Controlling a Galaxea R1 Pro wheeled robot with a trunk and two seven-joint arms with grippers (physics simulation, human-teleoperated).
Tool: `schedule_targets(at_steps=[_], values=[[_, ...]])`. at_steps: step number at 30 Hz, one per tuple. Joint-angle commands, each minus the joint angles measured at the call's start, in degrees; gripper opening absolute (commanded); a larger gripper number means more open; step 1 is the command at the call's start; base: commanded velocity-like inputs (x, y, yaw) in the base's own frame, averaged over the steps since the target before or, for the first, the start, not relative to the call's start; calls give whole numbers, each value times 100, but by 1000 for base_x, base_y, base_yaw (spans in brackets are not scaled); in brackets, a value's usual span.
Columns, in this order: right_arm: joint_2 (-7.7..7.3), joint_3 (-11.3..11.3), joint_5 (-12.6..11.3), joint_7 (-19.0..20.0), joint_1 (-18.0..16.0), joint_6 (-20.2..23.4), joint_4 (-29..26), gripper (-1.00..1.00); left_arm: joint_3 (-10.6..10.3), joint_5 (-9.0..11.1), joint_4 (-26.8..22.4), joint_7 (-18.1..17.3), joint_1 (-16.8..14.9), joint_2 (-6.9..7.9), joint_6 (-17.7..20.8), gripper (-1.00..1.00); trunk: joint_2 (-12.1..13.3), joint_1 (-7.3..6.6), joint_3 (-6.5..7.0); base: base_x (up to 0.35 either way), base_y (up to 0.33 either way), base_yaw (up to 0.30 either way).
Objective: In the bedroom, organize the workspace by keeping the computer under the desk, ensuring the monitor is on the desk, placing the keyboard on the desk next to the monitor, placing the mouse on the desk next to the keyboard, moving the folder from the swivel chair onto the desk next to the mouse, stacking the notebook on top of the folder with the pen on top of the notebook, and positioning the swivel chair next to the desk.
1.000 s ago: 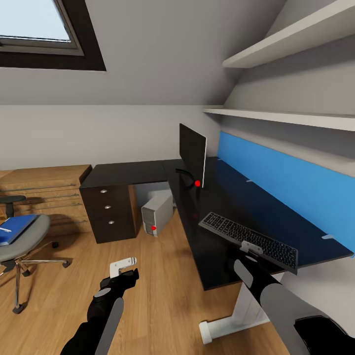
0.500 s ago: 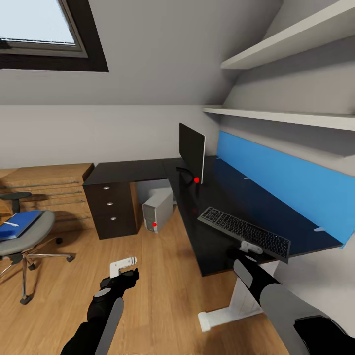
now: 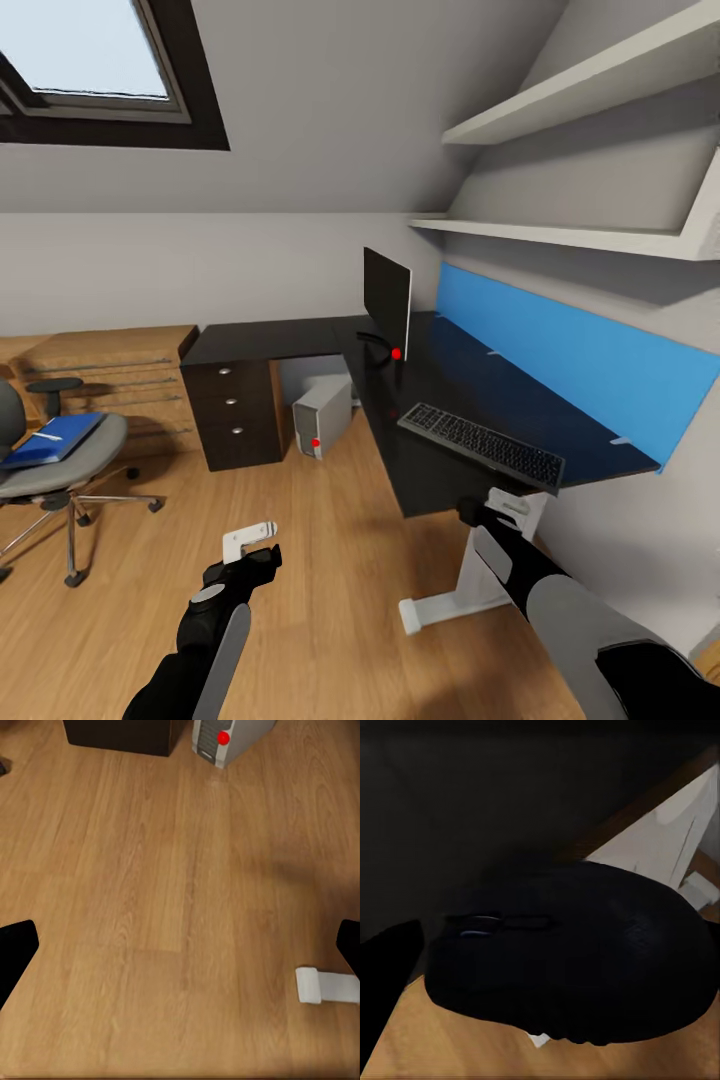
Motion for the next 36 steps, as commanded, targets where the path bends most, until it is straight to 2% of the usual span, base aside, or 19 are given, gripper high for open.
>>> schedule_targets(at_steps=[1,2,3,4,8,11,14,16,18,19,20,21,25,28,29,30,32,34,36], values=[[10,59,-41,-38,-3,7,-31,-100,-8,59,-10,55,-4,1,12,100,-3,-1,-6,-57,0,0],[41,70,-38,-38,-3,6,-72,-100,-8,60,-9,55,-4,1,12,100,-3,-1,-6,-36,0,0],[148,131,-29,-53,-3,12,-279,-100,-8,63,-8,56,-4,1,12,100,37,-23,12,-12,0,0],[168,158,-27,-57,-1,16,-328,-100,-8,63,-7,58,-4,1,12,100,77,-45,30,-10,0,0],[311,509,-13,-131,4,49,-590,-100,-6,59,-7,62,-4,3,12,100,237,-133,102,-4,0,0],[479,831,-6,-630,5,232,-669,-100,1,57,-7,63,-4,8,12,100,358,-199,156,0,0,0],[651,1103,-24,-1595,8,846,-1036,-100,13,56,-13,68,-4,14,12,100,478,-265,209,0,0,0],[692,1168,-49,-1877,21,1270,-1509,-100,26,56,-18,73,-4,17,8,100,558,-309,245,0,0,0],[708,1192,-59,-1973,40,1492,-1890,-100,53,56,-22,77,-4,22,5,100,598,-331,263,0,0,0],[744,1218,-71,-2038,137,1645,-2331,-100,211,59,-34,76,-4,21,4,100,598,-331,263,0,0,0],[782,1226,-74,-2057,217,1684,-2512,-100,343,64,-46,72,-4,18,4,100,598,-331,263,0,0,0],[827,1231,-76,-2073,305,1707,-2666,-100,477,67,-74,65,-4,15,3,100,598,-331,263,0,0,0],[910,1373,-73,-2100,490,1722,-2938,-100,724,72,-172,54,-4,11,10,100,598,-331,263,0,0,29],[925,1609,-68,-2109,521,1712,-2981,-100,761,73,-189,47,-4,10,11,100,598,-331,260,0,0,170],[926,1872,-64,-2112,533,1709,-3007,-100,770,73,-196,41,-4,6,11,100,598,-331,258,0,0,101],[926,1982,-64,-2113,538,1707,-3015,-100,771,73,-197,40,-4,4,12,100,598,-331,258,0,0,65],[925,2091,-56,-2114,545,1703,-3020,-100,772,73,-198,39,-4,3,12,100,598,-331,256,0,0,47],[899,2368,-37,-2104,587,1683,-3029,-100,774,73,-200,37,-4,3,12,100,598,-331,256,0,0,16],[892,2442,-31,-2099,602,1682,-3063,-100,774,73,-200,37,-4,3,12,100,598,-331,256,0,0,6]])
